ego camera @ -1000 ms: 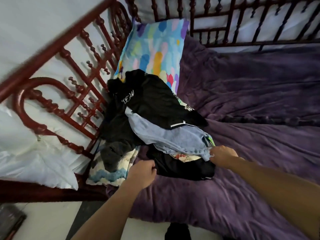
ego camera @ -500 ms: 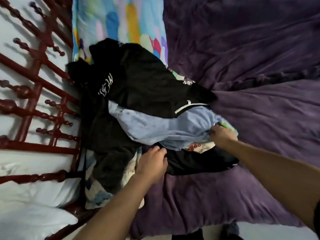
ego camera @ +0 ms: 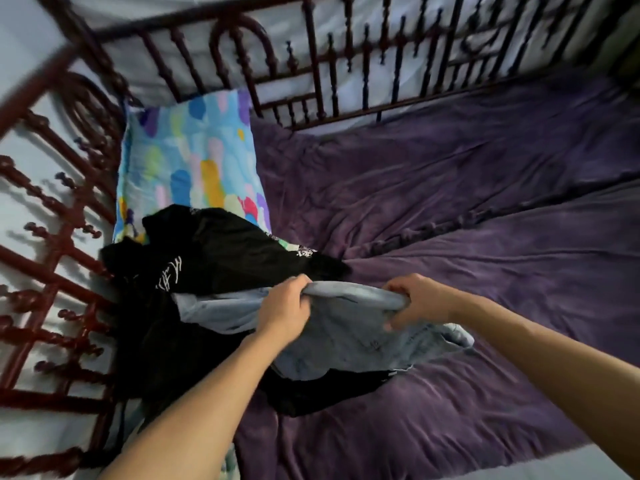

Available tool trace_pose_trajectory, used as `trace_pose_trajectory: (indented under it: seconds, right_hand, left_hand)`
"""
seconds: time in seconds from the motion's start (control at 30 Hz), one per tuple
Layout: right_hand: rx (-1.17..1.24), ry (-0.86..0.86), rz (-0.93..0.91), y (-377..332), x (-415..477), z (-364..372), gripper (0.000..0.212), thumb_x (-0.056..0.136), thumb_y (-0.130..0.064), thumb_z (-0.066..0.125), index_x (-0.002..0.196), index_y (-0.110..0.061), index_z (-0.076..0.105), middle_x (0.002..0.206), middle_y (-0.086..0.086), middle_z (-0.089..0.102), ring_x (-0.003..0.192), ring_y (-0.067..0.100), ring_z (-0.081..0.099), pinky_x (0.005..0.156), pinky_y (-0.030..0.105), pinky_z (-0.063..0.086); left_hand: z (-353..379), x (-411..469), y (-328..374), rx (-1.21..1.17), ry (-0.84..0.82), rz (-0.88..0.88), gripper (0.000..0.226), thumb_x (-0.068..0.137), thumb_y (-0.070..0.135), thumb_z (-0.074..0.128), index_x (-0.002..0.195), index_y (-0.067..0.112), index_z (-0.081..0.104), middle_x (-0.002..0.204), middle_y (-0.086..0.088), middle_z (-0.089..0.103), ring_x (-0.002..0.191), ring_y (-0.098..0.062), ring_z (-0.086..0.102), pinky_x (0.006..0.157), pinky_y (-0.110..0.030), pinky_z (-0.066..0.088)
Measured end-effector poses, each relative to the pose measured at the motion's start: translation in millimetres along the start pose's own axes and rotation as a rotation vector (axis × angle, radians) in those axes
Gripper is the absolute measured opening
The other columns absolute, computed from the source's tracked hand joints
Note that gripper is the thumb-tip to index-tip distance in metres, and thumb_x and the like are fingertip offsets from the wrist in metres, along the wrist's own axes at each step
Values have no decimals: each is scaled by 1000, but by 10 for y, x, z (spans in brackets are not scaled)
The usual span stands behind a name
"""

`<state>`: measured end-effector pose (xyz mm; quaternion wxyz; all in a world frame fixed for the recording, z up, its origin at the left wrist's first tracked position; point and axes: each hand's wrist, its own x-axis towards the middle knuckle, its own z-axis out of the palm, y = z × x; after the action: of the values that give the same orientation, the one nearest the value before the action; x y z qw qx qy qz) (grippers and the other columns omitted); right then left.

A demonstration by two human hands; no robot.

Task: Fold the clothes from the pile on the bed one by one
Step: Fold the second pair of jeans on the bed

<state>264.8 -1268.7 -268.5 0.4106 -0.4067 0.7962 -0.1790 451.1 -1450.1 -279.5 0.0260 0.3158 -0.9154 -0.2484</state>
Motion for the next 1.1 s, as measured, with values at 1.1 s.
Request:
trace_pose_trajectory:
  seconds: [1.1]
  right_hand:
    - [-706, 745, 217, -1020, -1077, -1140, 31, 89, -41, 50, 108, -22, 65, 113, 5, 66, 104, 29, 62, 73, 33, 42]
  left_hand:
    - [-1603, -583, 1130, -197, 97, 289, 8, 89, 20, 64, 89, 14, 69, 81, -2, 69, 72, -13, 60, 73, -33, 49]
